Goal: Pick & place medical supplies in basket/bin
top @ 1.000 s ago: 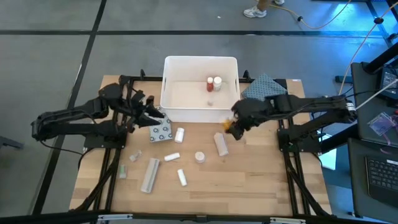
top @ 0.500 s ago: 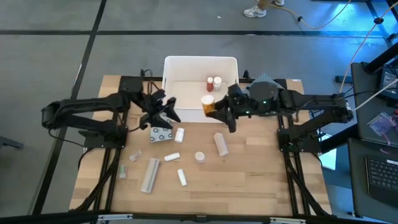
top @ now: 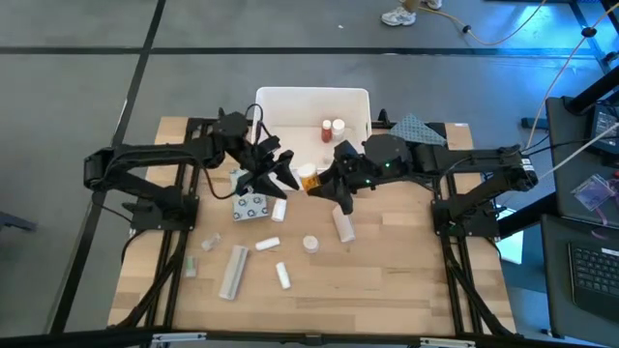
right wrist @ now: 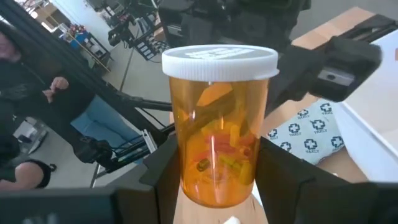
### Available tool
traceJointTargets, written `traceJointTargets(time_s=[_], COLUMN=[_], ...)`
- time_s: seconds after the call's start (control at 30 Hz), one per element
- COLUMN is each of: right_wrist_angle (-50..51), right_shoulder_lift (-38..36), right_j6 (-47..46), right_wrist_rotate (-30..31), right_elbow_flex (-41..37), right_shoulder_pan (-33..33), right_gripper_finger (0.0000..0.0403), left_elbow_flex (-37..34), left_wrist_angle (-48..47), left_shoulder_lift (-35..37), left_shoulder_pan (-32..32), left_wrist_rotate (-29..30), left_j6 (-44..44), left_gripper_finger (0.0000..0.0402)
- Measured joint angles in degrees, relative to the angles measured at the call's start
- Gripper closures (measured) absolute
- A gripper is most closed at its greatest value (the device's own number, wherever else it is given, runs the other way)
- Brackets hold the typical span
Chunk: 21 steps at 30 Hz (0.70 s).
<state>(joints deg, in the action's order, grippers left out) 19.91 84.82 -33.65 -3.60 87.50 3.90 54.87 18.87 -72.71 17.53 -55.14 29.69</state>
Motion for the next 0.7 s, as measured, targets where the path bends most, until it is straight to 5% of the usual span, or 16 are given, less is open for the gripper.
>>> traceJointTargets(time_s=[0.27,0.7], right_wrist_angle=[0.9,1.7], right_shoulder_lift=[0.4,1.5], right_j6=[-2.1,-5.1], right_wrist_rotate=[-0.1,-1.1], right_elbow_flex=[0.1,0.1], right_shoulder_pan=[0.0,0.0], right_gripper_finger=[0.0236,0.0236], left_elbow_flex=[0.0,0.0], left_wrist_angle=[0.1,-2.6], left_shoulder_lift=[0.0,0.0], left_shoulder_pan=[1.4,1.4], left_wrist_rotate=[0.1,-1.9], left_j6=[-1.0,-2.5], left_gripper_finger=[0.0168,0.0078])
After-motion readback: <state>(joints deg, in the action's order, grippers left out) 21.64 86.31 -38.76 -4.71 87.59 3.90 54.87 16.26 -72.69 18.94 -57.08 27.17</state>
